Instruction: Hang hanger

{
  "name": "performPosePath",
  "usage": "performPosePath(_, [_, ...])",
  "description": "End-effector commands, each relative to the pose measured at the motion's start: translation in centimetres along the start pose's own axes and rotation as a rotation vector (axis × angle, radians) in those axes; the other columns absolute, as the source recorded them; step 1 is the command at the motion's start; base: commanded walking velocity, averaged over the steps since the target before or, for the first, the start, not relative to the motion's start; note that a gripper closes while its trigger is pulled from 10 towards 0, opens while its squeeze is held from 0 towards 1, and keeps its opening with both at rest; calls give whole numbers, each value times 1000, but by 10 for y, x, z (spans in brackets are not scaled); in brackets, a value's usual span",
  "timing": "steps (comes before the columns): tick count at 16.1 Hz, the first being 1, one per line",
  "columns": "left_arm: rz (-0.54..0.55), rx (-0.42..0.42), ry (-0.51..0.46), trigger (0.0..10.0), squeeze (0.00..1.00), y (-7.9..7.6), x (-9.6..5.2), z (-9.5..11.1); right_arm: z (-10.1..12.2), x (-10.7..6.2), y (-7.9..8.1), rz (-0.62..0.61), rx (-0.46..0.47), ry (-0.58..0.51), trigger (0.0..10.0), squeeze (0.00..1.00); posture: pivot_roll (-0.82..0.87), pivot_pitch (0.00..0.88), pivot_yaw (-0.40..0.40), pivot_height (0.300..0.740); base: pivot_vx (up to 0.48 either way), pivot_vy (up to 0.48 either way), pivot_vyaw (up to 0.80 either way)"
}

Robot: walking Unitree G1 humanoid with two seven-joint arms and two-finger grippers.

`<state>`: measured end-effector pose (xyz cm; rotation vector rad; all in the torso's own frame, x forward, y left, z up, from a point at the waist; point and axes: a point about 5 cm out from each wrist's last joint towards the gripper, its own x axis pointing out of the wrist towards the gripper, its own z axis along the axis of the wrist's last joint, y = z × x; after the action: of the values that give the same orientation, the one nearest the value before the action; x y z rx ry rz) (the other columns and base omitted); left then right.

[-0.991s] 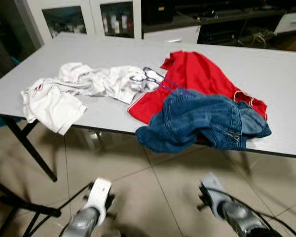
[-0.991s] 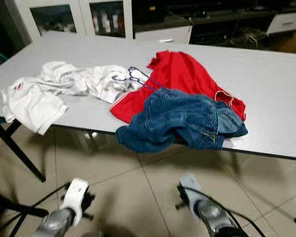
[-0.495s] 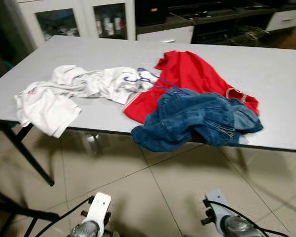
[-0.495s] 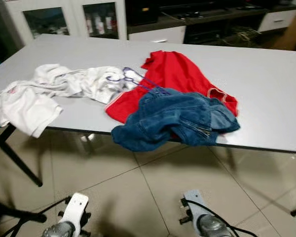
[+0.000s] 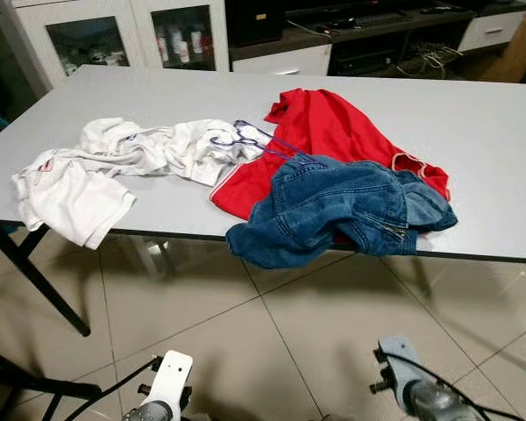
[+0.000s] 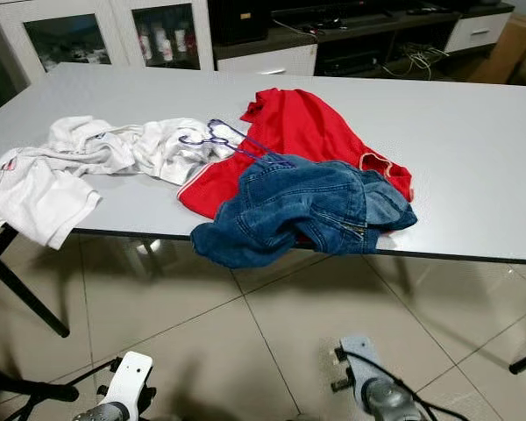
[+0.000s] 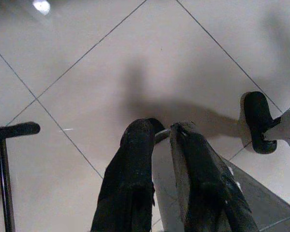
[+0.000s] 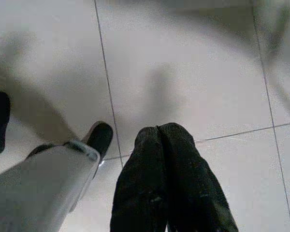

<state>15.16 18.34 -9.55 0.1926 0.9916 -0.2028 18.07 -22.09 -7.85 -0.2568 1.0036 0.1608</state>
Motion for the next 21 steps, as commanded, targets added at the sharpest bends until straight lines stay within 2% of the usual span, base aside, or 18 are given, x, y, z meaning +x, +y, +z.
performPosePath(1, [12,1,-1,10000,0,1,0,-1,11,2,4,15,-18,-33,10000,0,-52,0,39,740,0,0,0])
performPosePath(5, [27,-12,-5,10000,0,1,-1,-3,15,5,16,59,-46,-34,10000,0,-42,0,34,740,0,0,0])
performPosePath(8, [45,-15,-18,10000,0,2,-2,-4,14,5,18,85,-48,-26,10000,0,-33,0,29,740,0,0,0])
performPosePath(10, [82,-62,-55,10000,0,7,-3,-3,12,4,15,83,-51,-24,10000,0,-28,0,23,740,0,0,0])
performPosePath(14, [114,-92,-105,10000,0,13,-4,3,17,3,10,62,-46,-63,10000,0,-20,0,11,740,0,0,0])
performPosePath(21, [87,-86,-110,10000,0,6,-2,5,20,3,6,52,-55,-68,10000,0,-36,0,15,740,0,0,0])
